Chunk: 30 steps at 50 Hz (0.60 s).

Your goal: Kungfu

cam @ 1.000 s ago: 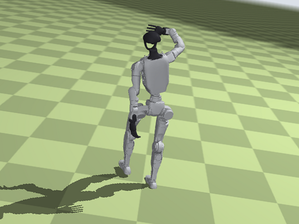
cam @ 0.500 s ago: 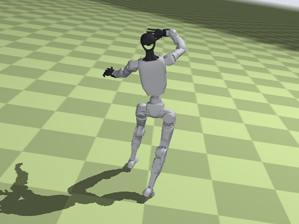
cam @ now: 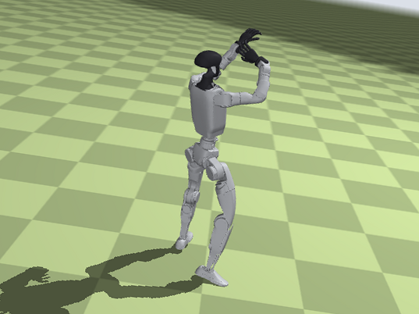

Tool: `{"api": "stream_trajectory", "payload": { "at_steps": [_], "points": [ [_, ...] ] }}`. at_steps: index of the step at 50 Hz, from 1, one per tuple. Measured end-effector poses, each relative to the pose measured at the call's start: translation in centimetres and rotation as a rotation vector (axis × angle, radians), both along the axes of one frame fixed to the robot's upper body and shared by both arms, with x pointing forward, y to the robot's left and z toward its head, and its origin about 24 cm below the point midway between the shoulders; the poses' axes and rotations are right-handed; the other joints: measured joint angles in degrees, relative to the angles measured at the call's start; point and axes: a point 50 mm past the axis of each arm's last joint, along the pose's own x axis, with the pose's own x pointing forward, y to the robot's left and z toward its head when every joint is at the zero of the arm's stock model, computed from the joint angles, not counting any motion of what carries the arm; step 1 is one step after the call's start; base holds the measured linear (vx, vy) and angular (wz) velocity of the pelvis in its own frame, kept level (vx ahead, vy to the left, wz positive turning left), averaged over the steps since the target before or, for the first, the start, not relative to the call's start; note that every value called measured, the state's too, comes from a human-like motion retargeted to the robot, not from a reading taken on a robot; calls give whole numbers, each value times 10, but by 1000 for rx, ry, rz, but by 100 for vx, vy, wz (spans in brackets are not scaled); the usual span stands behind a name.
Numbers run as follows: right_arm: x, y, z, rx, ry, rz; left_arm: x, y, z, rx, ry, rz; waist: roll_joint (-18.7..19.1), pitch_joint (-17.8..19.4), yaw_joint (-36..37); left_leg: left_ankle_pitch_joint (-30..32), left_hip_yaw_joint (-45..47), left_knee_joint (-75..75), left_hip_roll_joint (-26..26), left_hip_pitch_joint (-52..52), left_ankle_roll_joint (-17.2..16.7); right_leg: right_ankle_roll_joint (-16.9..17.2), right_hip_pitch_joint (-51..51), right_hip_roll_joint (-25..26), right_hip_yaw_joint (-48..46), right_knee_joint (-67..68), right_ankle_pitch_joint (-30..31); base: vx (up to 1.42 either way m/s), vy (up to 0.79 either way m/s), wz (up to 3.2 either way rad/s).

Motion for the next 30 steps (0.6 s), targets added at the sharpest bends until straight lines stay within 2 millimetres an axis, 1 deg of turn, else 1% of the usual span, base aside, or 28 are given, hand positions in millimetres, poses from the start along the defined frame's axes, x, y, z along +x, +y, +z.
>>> {"api": "stream_trajectory", "payload": {
  "at_steps": [2, 3, 5, 6, 8, 10, 12, 13, 15, 17, 18, 20, 22, 23, 25, 26, 28, 30],
  "points": [
    [11, 1, -15, -8, 94, 4, 10, 8, -23, 43, 133, 56, 6, -1, -16, 11, 29, -13, -2, 18, -9, -2, -33, -5, 24, 8, -31, -30, -33, -218],
    [17, 3, -24, -13, 143, 7, 14, 13, -36, 56, 200, 82, 8, 0, -26, 18, 40, -20, -5, 28, -12, 9, -51, -3, 52, 11, -49, -35, -42, -206],
    [28, 8, -43, -34, 227, 2, 21, 28, -69, 70, 343, 142, 18, 4, -49, 35, 57, -34, -11, 48, -21, 28, -89, 10, 119, 17, -81, -41, -49, -204],
    [33, 11, -54, -52, 264, -10, 24, 36, -88, 82, 425, 170, 24, 8, -56, 42, 66, -39, -11, 57, -28, 32, -110, 13, 143, 26, -91, -40, -36, -226],
    [43, 18, -78, -100, 347, -30, 27, 54, -132, 121, 611, 240, 36, 16, -65, 56, 84, -46, -17, 75, -38, 31, -159, 14, 181, 46, -104, -41, -29, -264],
    [54, 29, -110, -153, 471, -26, 25, 75, -183, 177, 836, 349, 46, 26, -70, 67, 77, -45, -31, 87, -31, 25, -205, 18, 218, 58, -113, -40, -18, -291],
    [60, 41, -148, -194, 637, 12, 14, 98, -235, 262, 1093, 479, 68, 39, -72, 79, 0, -38, -43, 91, -40, 19, -246, 45, 260, 62, -114, -36, -7, -312],
    [62, 47, -167, -205, 722, 39, 6, 109, -260, 319, 1223, 534, 80, 47, -68, 83, -45, -37, -50, 96, -47, 12, -270, 73, 292, 63, -111, -37, -9, -348],
    [58, 58, -209, -225, 889, 103, -15, 122, -309, 432, 1470, 601, 103, 67, -51, 87, -126, -35, -67, 109, -57, 5, -316, 135, 357, 58, -96, -34, -1, -382],
    [48, 64, -250, -235, 1044, 171, -41, 126, -360, 518, 1697, 606, 129, 92, -35, 78, -212, -24, -86, 116, -63, 5, -346, 188, 403, 39, -71, -28, 2, -393],
    [41, 66, -271, -223, 1128, 204, -55, 125, -384, 557, 1808, 595, 143, 104, -30, 73, -253, -17, -96, 117, -66, 5, -360, 214, 420, 31, -59, -24, 14, -365],
    [20, 72, -313, -201, 1303, 271, -89, 118, -429, 624, 2027, 547, 167, 127, -38, 59, -321, -10, -114, 119, -78, 9, -389, 256, 448, 18, -37, -15, 13, -308],
    [-3, 75, -347, -213, 1447, 331, -126, 108, -465, 677, 2243, 512, 188, 151, -70, 35, -360, -7, -119, 122, -93, 23, -415, 297, 481, 9, -15, -6, 4, -220],
    [-14, 74, -360, -227, 1499, 355, -144, 102, -479, 706, 2342, 500, 197, 163, -94, 22, -375, -6, -119, 121, -101, 31, -428, 310, 491, 6, -7, -6, 4, -148],
    [-31, 70, -379, -255, 1574, 378, -173, 89, -500, 753, 2502, 458, 207, 182, -147, 0, -384, -9, -130, 112, -107, 51, -459, 322, 514, 11, -2, -7, 6, -93],
    [-36, 67, -387, -265, 1601, 375, -183, 81, -507, 753, 2544, 449, 208, 191, -168, -11, -377, -12, -133, 108, -107, 56, -473, 323, 514, 13, -1, -8, -1, -68],
    [-47, 61, -399, -268, 1654, 371, -198, 66, -517, 739, 2612, 433, 211, 212, -202, -35, -356, -17, -128, 104, -107, 59, -488, 329, 509, 13, 0, -12, -9, -62],
    [-54, 56, -406, -245, 1693, 373, -203, 56, -522, 743, 2631, 422, 213, 231, -221, -57, -333, -19, -113, 102, -104, 56, -493, 338, 501, 9, -5, -17, -13, -43]
  ]
}}
